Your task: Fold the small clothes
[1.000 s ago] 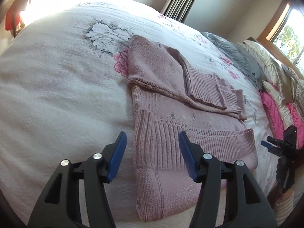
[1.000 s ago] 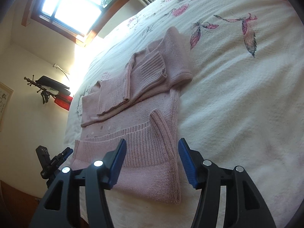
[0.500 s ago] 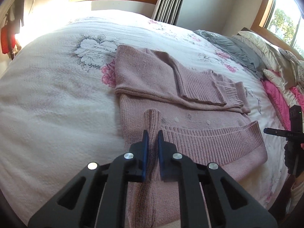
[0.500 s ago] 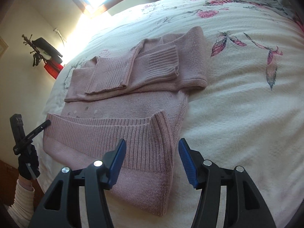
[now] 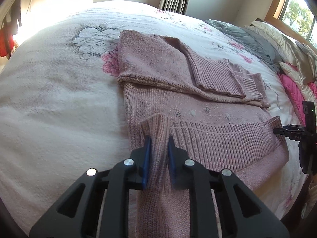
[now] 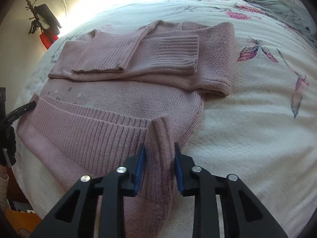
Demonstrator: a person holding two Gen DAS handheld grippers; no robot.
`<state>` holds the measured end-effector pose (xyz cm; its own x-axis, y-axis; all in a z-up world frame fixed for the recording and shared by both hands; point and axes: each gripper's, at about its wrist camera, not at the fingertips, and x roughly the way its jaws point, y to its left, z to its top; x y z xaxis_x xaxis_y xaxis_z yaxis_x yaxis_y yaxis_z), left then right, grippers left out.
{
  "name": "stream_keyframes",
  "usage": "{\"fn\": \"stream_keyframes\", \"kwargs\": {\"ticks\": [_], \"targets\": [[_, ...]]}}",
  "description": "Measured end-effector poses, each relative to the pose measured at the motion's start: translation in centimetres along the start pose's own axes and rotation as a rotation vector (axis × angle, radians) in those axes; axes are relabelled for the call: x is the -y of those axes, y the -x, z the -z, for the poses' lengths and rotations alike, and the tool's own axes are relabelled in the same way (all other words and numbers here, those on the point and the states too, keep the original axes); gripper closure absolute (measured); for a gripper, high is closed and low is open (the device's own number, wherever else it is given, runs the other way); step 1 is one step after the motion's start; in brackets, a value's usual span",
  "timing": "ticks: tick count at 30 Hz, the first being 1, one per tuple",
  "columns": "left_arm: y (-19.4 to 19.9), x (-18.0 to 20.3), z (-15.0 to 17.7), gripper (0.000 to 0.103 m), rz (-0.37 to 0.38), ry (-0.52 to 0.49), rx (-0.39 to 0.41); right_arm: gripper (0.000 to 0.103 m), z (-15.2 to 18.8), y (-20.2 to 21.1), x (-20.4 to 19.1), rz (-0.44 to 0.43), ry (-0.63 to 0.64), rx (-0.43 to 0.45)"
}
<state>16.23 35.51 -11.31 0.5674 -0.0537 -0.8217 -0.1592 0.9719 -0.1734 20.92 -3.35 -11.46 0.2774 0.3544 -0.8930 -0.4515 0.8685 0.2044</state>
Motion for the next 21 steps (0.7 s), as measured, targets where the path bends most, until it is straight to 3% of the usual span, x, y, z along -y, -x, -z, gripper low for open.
{"fn": "stream_keyframes", "kwargs": {"ticks": [1, 5, 12, 21], "targets": [[0.2, 0.0, 0.0, 0.093, -0.002, -0.002, 0.008, 0.088, 0.1, 0.3, 0.1, -0.009, 0.002, 0.009], [1.9, 0.3, 0.0, 0.094, 0.029, -0.002, 0.061, 0.094, 0.6, 2.3, 0.4, -0.06, -0.003, 0.069], [5.8, 1.2, -1.8, 0.095, 0.089, 0.012, 0.184, 0.094, -0.3, 7.0, -0.1, -0.143, -0.001, 0.189], [7.6, 2.7, -9.2, 0.095, 0.083, -0.009, 0.352, 0.094, -6.4, 11.0, 1.2, -0.148, -0.045, 0.33]]}}
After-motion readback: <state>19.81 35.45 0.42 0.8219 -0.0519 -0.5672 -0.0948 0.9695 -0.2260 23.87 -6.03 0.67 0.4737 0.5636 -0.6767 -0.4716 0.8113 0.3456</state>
